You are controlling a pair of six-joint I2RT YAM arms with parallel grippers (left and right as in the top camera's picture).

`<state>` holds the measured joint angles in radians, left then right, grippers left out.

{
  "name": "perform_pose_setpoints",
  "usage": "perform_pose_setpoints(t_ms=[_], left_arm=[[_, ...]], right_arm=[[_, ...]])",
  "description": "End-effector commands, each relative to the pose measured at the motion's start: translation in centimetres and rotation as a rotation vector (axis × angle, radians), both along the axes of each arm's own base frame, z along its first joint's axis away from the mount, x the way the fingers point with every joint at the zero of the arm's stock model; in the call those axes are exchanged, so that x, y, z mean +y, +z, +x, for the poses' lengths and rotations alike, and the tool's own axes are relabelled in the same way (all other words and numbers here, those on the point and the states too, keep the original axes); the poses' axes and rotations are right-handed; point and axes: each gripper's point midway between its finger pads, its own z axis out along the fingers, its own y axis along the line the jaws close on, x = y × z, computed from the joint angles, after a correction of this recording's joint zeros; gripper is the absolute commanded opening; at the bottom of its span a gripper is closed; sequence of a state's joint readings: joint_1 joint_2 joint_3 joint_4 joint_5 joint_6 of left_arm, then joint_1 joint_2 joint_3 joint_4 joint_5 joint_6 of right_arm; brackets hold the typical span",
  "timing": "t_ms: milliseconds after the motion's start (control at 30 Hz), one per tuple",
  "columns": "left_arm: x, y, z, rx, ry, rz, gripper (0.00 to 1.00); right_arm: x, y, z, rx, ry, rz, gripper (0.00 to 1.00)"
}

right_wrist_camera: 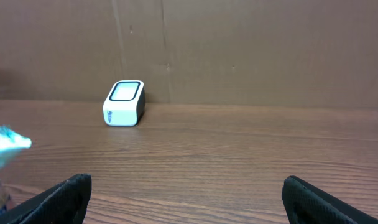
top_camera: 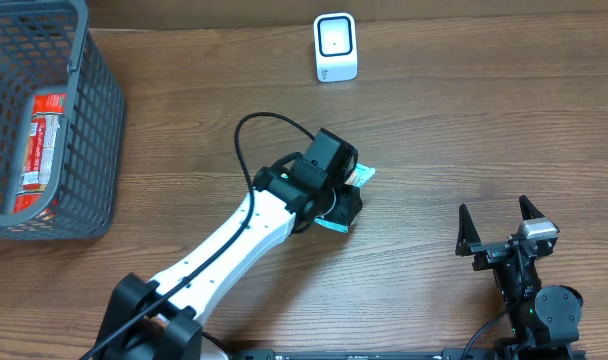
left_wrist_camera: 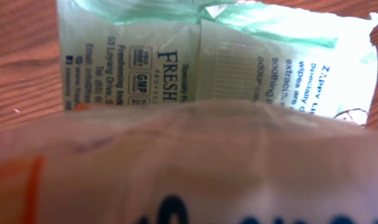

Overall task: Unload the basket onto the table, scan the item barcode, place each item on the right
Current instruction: 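Lift the tissue pack out and carry it toward the table centre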

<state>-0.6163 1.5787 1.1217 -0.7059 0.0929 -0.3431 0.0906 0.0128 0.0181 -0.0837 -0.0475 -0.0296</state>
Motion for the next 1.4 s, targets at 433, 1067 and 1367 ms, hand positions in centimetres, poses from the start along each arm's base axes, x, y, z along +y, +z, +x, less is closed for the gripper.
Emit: perform_pose_setpoints(t_ms=[433, 1067, 1367], left_arm=[[-1.6, -5.0, 0.7, 0.097, 0.037, -0.001, 0.31], [-1.7, -4.1, 1.0, 0.093, 0.037, -0.003, 1.0], [-3.2, 2.8, 3.3, 0.007, 0.008, -0.043, 1.0]], right_arm=[[-0.1, -0.2, 0.0, -0.003, -0.004, -0.003, 1.0], [-0.1, -0.2, 0.0, -0.003, -0.004, -0.003, 1.0], [-0.1, -0.2, 0.0, -0.003, -0.004, -0.003, 1.0]])
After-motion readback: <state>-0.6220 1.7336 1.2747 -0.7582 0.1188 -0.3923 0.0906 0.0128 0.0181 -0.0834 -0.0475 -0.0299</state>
